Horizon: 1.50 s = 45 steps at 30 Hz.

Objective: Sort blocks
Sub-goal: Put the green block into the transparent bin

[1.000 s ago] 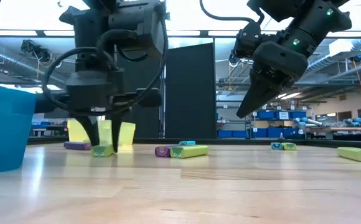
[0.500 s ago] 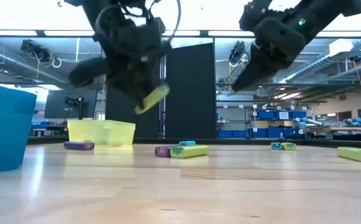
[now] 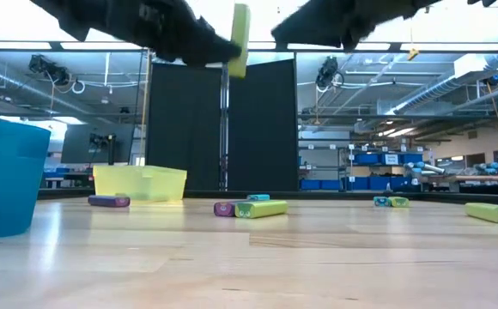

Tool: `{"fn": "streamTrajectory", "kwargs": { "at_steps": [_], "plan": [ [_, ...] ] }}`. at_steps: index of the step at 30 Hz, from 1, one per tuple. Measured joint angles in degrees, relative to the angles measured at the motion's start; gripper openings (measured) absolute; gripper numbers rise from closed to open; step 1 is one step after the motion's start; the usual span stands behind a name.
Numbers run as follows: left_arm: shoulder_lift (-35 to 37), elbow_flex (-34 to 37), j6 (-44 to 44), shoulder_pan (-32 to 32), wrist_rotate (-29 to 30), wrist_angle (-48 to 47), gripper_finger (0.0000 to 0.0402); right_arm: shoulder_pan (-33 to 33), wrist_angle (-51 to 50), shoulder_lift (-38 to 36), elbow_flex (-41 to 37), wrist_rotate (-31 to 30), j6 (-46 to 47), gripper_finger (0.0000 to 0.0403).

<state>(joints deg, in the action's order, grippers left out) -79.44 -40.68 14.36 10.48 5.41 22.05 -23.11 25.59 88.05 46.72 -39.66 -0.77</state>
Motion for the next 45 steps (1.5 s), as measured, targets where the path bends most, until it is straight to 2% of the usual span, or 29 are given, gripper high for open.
{"fn": "streamTrajectory", "kwargs": {
  "at_steps": [4, 8, 14, 26, 41, 45],
  "plan": [
    [0.0, 1.5, -2.1, 0.0, -1.4, 7.7, 0.0097, -1.0, 8.1, -0.1, 0.0, 0.0, -3.2, 0.0188],
    [0.0, 1.6, -3.0, 0.0, -1.2, 12.7, 0.0097, -1.3, 12.1, -0.1, 0.0, 0.2, -4.3, 0.0231],
    [-0.8, 1.6, -4.0, -0.1, -0.6, 15.7, 0.0097, -0.8, 13.8, -0.1, 0.0, 4.2, -4.4, 0.0264],
    [-2.1, 0.9, -8.2, -0.4, 0.9, 17.1, 0.0097, 0.4, 16.8, -0.2, 1.4, 5.4, -6.1, 0.0245],
    [-2.0, -3.9, -9.4, -0.3, 2.0, 10.8, 0.0097, 1.7, 13.0, -0.2, 4.0, 5.5, -6.8, 0.0228],
    [-2.0, -3.9, -9.4, -0.3, 2.1, 9.4, 0.0097, 1.7, 12.1, -0.2, 4.0, 3.4, -6.6, 0.0223]
  ]
}}
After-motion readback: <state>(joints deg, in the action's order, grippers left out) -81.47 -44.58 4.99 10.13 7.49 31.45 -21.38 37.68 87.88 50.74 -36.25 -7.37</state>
